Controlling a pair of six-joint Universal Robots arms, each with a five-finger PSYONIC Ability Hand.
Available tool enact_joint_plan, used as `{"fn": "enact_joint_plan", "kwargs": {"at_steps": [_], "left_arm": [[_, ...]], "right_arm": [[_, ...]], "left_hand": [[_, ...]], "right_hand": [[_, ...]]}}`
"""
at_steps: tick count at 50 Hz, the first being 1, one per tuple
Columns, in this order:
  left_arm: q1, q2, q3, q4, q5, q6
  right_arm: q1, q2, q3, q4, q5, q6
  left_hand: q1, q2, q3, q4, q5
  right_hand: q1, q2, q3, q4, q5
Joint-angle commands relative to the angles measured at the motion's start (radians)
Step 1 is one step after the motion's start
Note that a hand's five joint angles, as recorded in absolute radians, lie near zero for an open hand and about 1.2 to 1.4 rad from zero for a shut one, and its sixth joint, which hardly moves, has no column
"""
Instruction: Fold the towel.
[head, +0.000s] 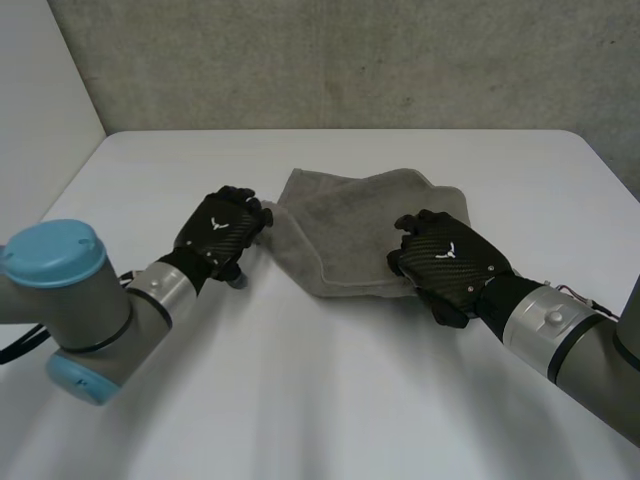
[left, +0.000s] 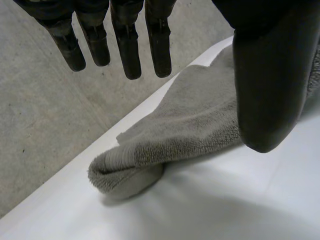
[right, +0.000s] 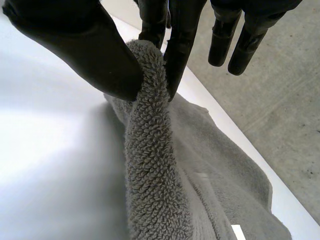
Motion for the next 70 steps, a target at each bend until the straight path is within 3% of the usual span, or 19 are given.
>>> {"fn": "enact_joint_plan", "kwargs": {"at_steps": [1, 8, 14, 18, 27, 37, 41, 52, 61, 70], "left_arm": [[-0.067, -0.064, 0.108, -0.004, 0.000, 0.007], [-0.101, -0.147, 0.216, -0.035, 0.025, 0.015], [-0.107, -0.242, 0.351, -0.172, 0.152, 0.026], [-0.107, -0.303, 0.449, -0.354, 0.255, 0.097], [-0.092, -0.310, 0.463, -0.443, 0.253, 0.263], [-0.053, -0.262, 0.435, -0.466, 0.240, 0.273], [-0.024, -0.216, 0.380, -0.474, 0.215, 0.273], [-0.011, -0.156, 0.242, -0.538, 0.212, 0.285], [0.003, -0.141, 0.212, -0.521, 0.215, 0.283], [-0.003, -0.164, 0.222, -0.364, 0.210, 0.270]], "right_arm": [[0.025, -0.053, 0.030, 0.022, -0.029, -0.003], [0.016, -0.073, 0.051, 0.042, -0.042, -0.016], [0.004, -0.073, 0.056, 0.045, -0.045, -0.016], [0.002, -0.072, 0.056, 0.045, -0.048, -0.016], [0.002, -0.072, 0.053, 0.042, -0.048, -0.017], [0.002, -0.070, 0.058, 0.042, -0.048, -0.019], [0.002, -0.071, 0.058, 0.043, -0.045, -0.019], [0.004, -0.072, 0.059, 0.043, -0.037, -0.019], [0.010, -0.072, 0.062, 0.043, -0.037, -0.019], [0.019, -0.072, 0.068, 0.045, -0.032, -0.019]], "left_hand": [[-0.083, -0.051, -0.045, -0.056, -0.005], [-0.059, -0.027, -0.045, -0.056, 0.018], [-0.027, 0.005, -0.045, -0.056, 0.050], [0.169, 0.201, -0.045, -0.056, 0.247], [0.196, 0.228, -0.045, -0.056, 0.274], [0.199, 0.231, -0.045, -0.056, 0.277], [0.480, 0.512, -0.045, -0.056, 0.557], [0.648, 0.680, -0.045, -0.056, 0.726], [0.593, 0.624, -0.045, -0.056, 0.670], [0.499, 0.531, -0.045, -0.056, 0.576]], "right_hand": [[0.072, 0.090, -0.033, -0.053, 0.065], [0.072, 0.090, -0.033, -0.053, 0.065], [0.072, 0.090, -0.033, -0.053, 0.065], [0.072, 0.090, -0.033, -0.053, 0.065], [0.072, 0.090, -0.033, -0.053, 0.065], [0.072, 0.090, -0.033, -0.053, 0.065], [0.072, 0.090, -0.033, -0.053, 0.065], [0.072, 0.090, -0.033, -0.053, 0.065], [0.072, 0.090, -0.033, -0.053, 0.065], [0.072, 0.090, -0.033, -0.053, 0.065]]}}
